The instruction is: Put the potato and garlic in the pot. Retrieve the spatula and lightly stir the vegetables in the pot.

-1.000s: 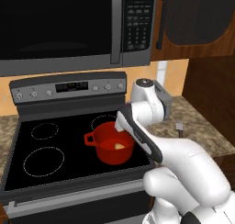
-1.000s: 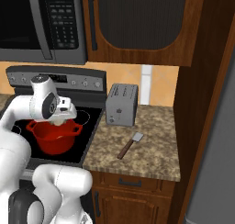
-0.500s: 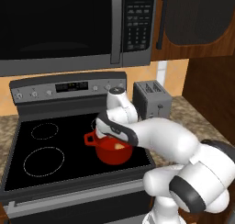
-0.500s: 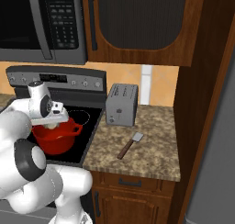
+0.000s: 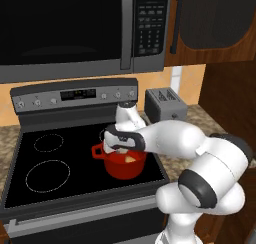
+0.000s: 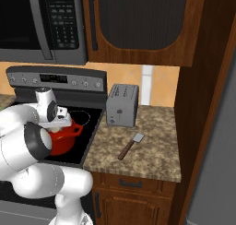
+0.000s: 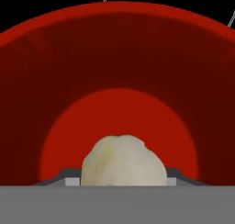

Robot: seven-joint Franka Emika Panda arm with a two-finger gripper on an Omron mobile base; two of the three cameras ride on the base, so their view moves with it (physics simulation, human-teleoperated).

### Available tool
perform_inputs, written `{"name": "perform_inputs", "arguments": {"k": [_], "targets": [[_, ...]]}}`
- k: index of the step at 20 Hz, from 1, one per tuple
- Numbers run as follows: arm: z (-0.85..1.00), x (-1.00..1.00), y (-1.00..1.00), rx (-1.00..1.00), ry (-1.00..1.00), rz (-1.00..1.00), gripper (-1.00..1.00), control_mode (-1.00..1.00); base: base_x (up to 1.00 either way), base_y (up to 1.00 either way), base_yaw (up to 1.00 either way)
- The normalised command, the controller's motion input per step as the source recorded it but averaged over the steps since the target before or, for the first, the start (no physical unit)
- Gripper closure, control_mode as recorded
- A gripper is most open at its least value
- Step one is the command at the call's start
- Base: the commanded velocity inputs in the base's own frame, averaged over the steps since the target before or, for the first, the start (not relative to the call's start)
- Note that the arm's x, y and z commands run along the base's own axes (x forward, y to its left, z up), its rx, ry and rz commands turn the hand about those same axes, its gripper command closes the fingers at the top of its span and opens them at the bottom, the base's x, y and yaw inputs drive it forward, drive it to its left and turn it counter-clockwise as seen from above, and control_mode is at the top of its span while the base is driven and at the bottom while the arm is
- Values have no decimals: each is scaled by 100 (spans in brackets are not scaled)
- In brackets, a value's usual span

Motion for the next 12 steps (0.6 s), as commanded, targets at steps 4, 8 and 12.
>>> {"name": "perform_inputs", "arguments": {"k": [4, 8, 12], "targets": [[-16, 5, 3, 0, 2, 0, -100, -100, 0, 0, 0], [-2, 7, 1, 0, 1, 0, -100, -100, 0, 0, 0], [17, 0, 7, 0, -5, 0, -100, -100, 0, 0, 0]]}}
